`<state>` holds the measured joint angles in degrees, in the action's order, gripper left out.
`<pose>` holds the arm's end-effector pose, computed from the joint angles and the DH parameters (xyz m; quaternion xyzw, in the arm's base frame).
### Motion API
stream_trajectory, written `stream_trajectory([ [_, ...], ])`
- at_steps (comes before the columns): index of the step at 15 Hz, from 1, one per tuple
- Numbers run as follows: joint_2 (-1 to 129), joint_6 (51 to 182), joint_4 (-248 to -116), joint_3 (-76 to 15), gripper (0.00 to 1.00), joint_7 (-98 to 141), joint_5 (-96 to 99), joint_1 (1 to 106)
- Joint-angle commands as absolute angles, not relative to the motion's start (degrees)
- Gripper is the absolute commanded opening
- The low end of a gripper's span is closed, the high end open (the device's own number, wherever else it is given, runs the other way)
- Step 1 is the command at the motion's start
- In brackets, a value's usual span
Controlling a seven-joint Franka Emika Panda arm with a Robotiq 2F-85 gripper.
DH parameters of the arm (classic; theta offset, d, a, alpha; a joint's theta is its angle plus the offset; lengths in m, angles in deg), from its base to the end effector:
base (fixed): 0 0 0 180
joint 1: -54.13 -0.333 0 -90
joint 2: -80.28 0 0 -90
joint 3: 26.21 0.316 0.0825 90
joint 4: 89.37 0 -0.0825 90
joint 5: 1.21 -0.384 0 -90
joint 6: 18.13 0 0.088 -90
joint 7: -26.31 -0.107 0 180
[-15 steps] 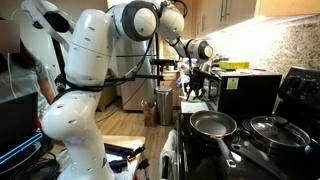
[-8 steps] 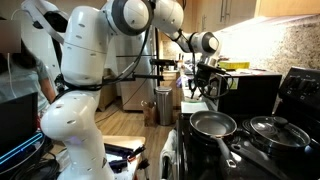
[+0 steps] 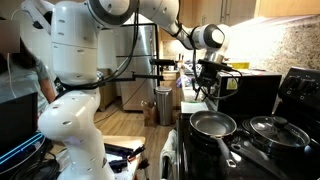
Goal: Pick up the wooden spoon from the left side of the countertop and put it on the pan on the left side of the stove
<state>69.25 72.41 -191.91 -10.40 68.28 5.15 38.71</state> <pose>0.4931 0.2767 0.4204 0.7785 0.5957 -0.1973 0.0098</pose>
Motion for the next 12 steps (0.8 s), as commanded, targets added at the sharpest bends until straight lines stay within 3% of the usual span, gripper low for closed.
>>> stream_trajectory([
  [1, 68.94, 72.16, -191.57, -10.01, 0.3, 68.18, 5.2, 38.89],
  [2, 68.6, 72.16, -191.48, -9.89, 0.08, 68.18, 5.2, 38.75],
  [12, 74.32, 70.85, -195.64, -14.02, 0.08, 60.45, 13.14, 41.34],
])
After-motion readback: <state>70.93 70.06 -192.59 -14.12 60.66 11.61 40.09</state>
